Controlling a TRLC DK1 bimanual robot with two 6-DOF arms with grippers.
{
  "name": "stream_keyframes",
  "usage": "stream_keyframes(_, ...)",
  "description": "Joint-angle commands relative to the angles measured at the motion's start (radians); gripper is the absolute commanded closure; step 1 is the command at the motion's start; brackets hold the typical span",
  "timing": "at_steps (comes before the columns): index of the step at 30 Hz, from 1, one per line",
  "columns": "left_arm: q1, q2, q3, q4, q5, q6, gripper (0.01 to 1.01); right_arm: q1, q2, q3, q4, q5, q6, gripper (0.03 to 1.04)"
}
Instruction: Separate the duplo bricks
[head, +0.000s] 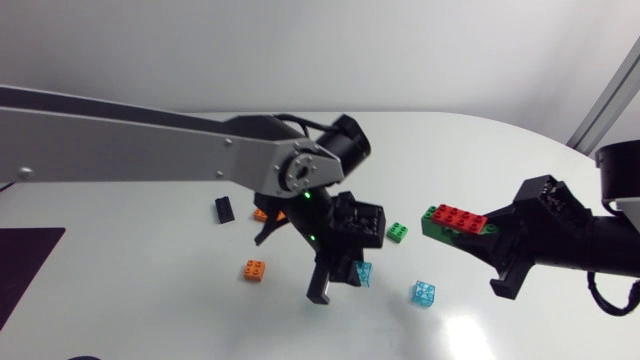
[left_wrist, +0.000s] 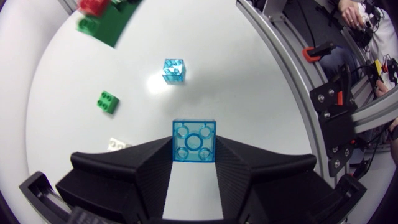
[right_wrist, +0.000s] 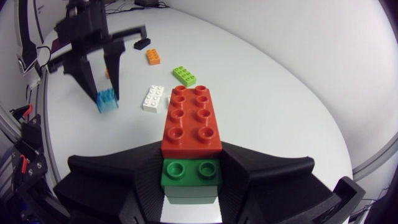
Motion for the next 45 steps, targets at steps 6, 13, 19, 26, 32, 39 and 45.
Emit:
stream_keyframes(6, -0.102, 0.195, 0.087, 0.012, -0.062, 0.019, 0.810, -0.127, -0.097, -0.011, -0.049, -0.089, -0.027, 0.76)
stream_keyframes(13, -0.134, 0.277, 0.190, 0.019, -0.097, 0.017, 0.810, -0.144, -0.150, -0.020, -0.089, -0.108, -0.036, 0.76)
stream_keyframes(19, -0.140, 0.301, 0.213, 0.037, -0.121, 0.004, 0.562, -0.144, -0.168, -0.020, -0.108, -0.114, -0.041, 0.76)
stream_keyframes(26, -0.152, 0.286, 0.184, 0.092, -0.143, -0.021, 0.315, -0.147, -0.182, -0.020, -0.117, -0.117, -0.044, 0.75)
stream_keyframes(32, -0.158, 0.274, 0.164, 0.100, -0.152, -0.030, 0.213, -0.147, -0.197, -0.020, -0.132, -0.117, -0.044, 0.75)
stream_keyframes(39, -0.131, 0.232, 0.113, 0.137, -0.206, -0.023, 0.213, -0.147, -0.222, -0.017, -0.157, -0.128, -0.051, 0.75)
stream_keyframes(45, -0.119, 0.237, 0.098, 0.192, -0.250, -0.015, 0.213, -0.150, -0.232, -0.017, -0.168, -0.135, -0.051, 0.75)
